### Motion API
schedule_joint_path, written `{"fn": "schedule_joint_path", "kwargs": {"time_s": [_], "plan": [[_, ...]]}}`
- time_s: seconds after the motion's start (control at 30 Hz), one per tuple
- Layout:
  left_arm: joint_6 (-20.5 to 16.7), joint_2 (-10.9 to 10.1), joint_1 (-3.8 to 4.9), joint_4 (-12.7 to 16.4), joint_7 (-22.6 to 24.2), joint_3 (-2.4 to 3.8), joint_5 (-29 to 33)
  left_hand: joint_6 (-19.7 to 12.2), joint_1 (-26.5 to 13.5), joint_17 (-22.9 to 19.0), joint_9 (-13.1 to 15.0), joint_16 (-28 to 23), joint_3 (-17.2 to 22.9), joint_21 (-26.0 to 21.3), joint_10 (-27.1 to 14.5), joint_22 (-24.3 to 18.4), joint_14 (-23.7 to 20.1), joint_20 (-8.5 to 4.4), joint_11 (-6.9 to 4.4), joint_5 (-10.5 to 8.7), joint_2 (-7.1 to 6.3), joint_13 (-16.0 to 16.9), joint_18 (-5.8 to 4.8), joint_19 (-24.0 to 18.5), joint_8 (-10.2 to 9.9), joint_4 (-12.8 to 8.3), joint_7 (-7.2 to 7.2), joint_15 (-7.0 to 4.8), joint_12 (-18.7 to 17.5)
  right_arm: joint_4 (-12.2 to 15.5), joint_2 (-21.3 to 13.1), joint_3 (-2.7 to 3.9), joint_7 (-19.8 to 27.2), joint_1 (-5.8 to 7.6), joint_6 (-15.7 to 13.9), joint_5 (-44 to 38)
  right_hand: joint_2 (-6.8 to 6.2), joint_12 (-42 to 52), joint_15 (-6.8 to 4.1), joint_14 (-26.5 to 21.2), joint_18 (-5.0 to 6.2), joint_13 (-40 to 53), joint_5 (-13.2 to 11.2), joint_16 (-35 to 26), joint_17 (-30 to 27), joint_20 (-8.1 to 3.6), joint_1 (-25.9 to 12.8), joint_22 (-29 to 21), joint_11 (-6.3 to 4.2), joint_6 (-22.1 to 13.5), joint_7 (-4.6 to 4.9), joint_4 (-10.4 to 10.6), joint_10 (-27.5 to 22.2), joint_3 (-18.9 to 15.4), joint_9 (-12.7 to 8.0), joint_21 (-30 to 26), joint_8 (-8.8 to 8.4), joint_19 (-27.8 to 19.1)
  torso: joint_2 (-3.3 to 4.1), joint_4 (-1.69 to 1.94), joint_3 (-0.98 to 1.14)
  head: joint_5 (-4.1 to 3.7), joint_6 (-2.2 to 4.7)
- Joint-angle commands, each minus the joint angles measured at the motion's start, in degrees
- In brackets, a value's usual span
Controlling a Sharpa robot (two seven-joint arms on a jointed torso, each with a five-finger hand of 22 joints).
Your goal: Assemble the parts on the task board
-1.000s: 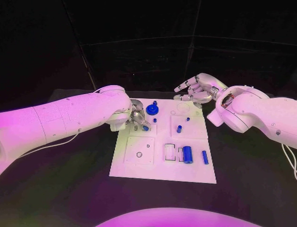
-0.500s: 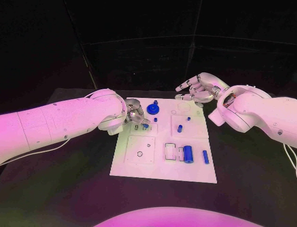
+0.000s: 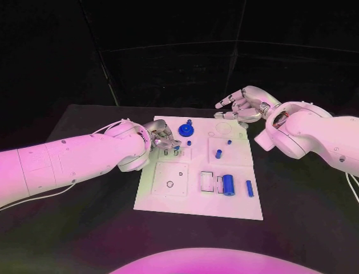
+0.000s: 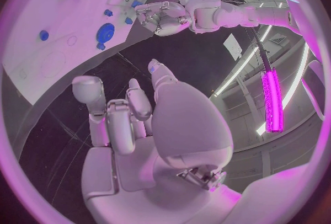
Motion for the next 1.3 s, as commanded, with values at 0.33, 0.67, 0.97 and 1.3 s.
{"fn": "schedule_joint_path", "kwargs": {"time_s": [0.33,0.67,0.97,1.3], "plan": [[-7.04,0.61,-1.61,-0.54,-0.39,0.03,-6.72,0.42,0.16,15.09,0.12,0.18,11.59,0.32,0.47,1.44,6.05,0.02,0.07,0.27,-0.60,-0.02,-0.50,0.35,0.39,-11.12,-0.18,-0.23,0.17,-0.04,-0.12,0.04,0.78,0.10,0.12,0.19,0.53,0.18,-0.42,4.58,0.88,0.07,0.24,-0.24,9.03,-0.10,-0.26,0.06,0.03,0.17,-0.12,0.01,0.42,-0.45,-0.05,-0.01,0.24,0.17,0.04,-0.13,0.00,-0.01,-0.31],[-1.44,0.86,-1.89,-0.63,-3.34,-0.01,-6.97,0.46,0.12,15.09,0.14,0.18,11.68,0.36,0.33,1.51,6.05,0.02,0.05,0.28,-0.63,-0.34,-0.51,0.38,0.41,-11.13,-0.19,-0.23,-0.06,-0.24,0.06,0.04,0.88,0.09,0.08,0.19,0.55,0.22,-0.41,4.58,0.89,0.08,0.28,-0.25,9.01,-0.10,-0.44,-0.02,0.04,0.13,-0.12,0.13,0.43,-0.55,-0.07,-0.06,0.24,0.15,0.04,-0.11,0.00,0.07,-0.61],[1.42,1.11,-1.95,-0.60,-4.69,-0.02,-6.99,0.49,0.08,15.09,0.15,0.18,11.74,0.27,0.27,1.37,6.05,0.02,0.05,0.28,-0.63,-0.50,-0.48,0.32,0.42,-11.11,-0.19,-0.23,-0.18,-0.38,0.13,0.04,0.96,0.08,-0.05,0.19,0.57,0.10,-0.41,4.55,0.91,-0.05,0.30,-0.32,8.89,-0.10,-0.46,-0.12,0.04,0.13,-0.12,0.15,0.33,-0.56,-0.07,-0.11,0.25,0.10,0.03,-0.13,0.03,0.00,-0.81],[1.98,1.22,-1.95,-0.54,-4.98,-0.02,-6.98,0.57,-0.15,15.09,0.20,0.18,11.94,0.27,0.40,1.38,6.05,0.02,0.06,0.25,-0.66,-0.35,-0.49,0.32,0.47,-11.00,-0.22,-0.21,-0.06,-0.50,0.22,0.04,1.03,0.08,-0.18,0.19,0.57,0.10,-0.41,4.55,0.91,-0.05,0.30,-0.32,8.89,-0.10,-0.46,-0.12,0.04,0.13,-0.12,0.15,0.33,-0.56,-0.07,-0.11,0.25,0.10,0.01,-0.12,0.02,-0.08,-1.05]]}}
